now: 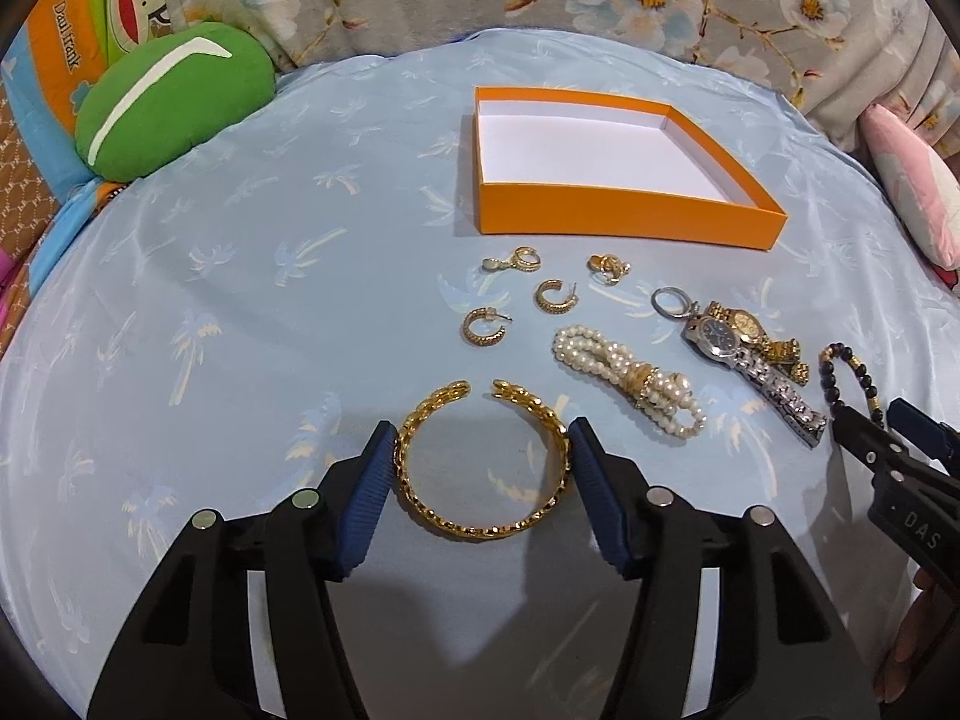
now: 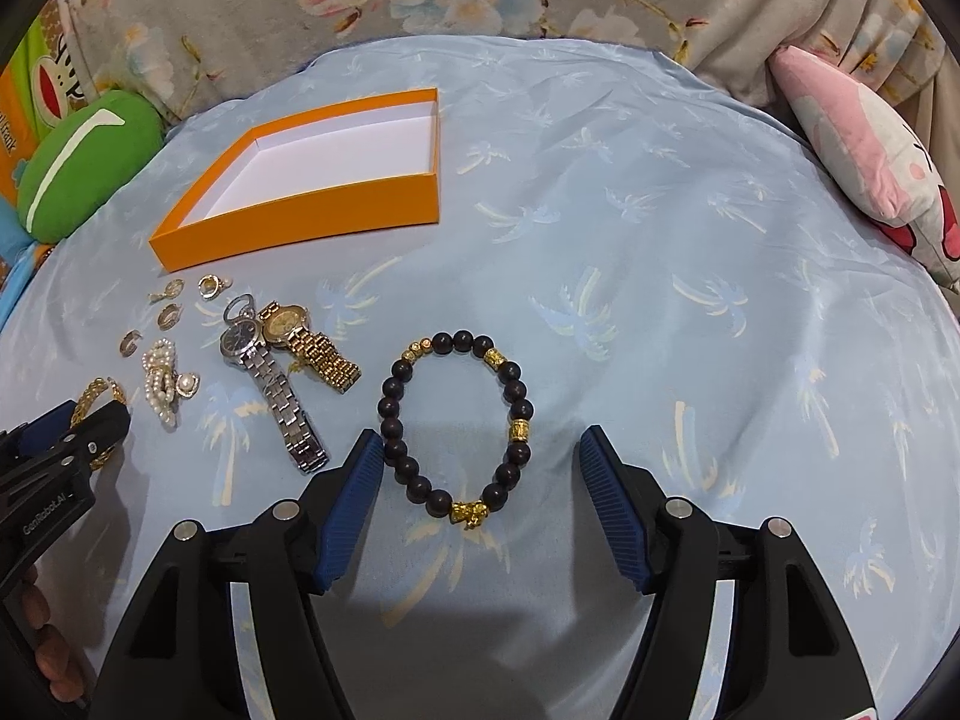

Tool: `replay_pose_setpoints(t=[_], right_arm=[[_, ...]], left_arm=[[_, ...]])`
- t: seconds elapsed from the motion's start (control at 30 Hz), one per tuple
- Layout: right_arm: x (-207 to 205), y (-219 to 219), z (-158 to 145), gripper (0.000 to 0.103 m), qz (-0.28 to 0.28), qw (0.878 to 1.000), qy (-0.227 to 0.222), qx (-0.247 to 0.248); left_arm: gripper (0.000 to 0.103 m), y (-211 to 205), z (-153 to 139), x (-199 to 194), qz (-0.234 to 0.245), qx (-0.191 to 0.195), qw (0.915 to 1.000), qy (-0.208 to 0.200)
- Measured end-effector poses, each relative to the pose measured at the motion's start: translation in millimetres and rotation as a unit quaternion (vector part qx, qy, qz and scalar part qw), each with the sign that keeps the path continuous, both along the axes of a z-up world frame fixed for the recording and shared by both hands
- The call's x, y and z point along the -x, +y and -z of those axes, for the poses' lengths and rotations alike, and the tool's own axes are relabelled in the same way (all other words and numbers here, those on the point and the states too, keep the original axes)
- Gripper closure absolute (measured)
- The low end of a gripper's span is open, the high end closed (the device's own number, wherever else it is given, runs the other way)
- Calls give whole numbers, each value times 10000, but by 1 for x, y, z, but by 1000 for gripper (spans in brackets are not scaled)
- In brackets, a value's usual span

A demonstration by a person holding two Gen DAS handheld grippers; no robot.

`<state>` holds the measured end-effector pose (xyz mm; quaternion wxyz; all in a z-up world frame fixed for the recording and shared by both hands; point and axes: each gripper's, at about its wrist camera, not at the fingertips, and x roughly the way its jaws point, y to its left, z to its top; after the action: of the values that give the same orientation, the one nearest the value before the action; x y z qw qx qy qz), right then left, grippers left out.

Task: Organize jewelry
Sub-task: 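Grasp the gold twisted cuff with the left tool while the right tool grasps the bead bracelet, then lower the cuff into the orange box with the left tool while the right tool lowers the bead bracelet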

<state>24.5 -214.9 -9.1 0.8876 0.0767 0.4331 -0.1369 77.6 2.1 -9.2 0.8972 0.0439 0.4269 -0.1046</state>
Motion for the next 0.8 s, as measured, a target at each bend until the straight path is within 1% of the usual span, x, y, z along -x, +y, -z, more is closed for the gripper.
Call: replay_pose_setpoints(t=[0.17,0.27,0.33,0.4,0.43,0.5,0.53,0.6,0.63,0.7,0.8], right_arm=[[-2,-1,0,37,4,10000,-5,-22],[-2,-1,0,39,-15,10000,-10,-14],[-2,-1,-1,45,-19,10000,-28,-19],[-3,-2,-2,54,-22,10000,-33,-34],[-3,-1,-2,57,-23,10000,-36,-36],[-4,0,-3,70,-54,10000,-44,-56],[-4,0,-3,73,-73,9999,-46,-63],[-4,3,-3,85,-120,9999,-57,-91],[-4,4,-3,89,-139,9998,-58,-93],[-5,5,-4,89,-140,9999,-57,-50],[-3,3,-4,89,-130,9997,-84,-165]], left_arm=[[47,3,-2,1,52,157,9998,75],[47,5,-5,4,36,164,9999,39],[47,5,-7,6,17,123,9999,-11],[47,5,-9,6,27,80,9999,-57],[47,5,-10,6,20,73,9999,-68],[47,6,-10,6,19,80,9999,-62],[47,7,-10,6,20,79,9999,-60],[47,7,-10,6,20,83,9999,-55],[47,7,-10,6,28,86,9999,-56],[47,7,-10,6,19,85,9999,-73],[47,9,-11,6,5,118,9999,-85]])
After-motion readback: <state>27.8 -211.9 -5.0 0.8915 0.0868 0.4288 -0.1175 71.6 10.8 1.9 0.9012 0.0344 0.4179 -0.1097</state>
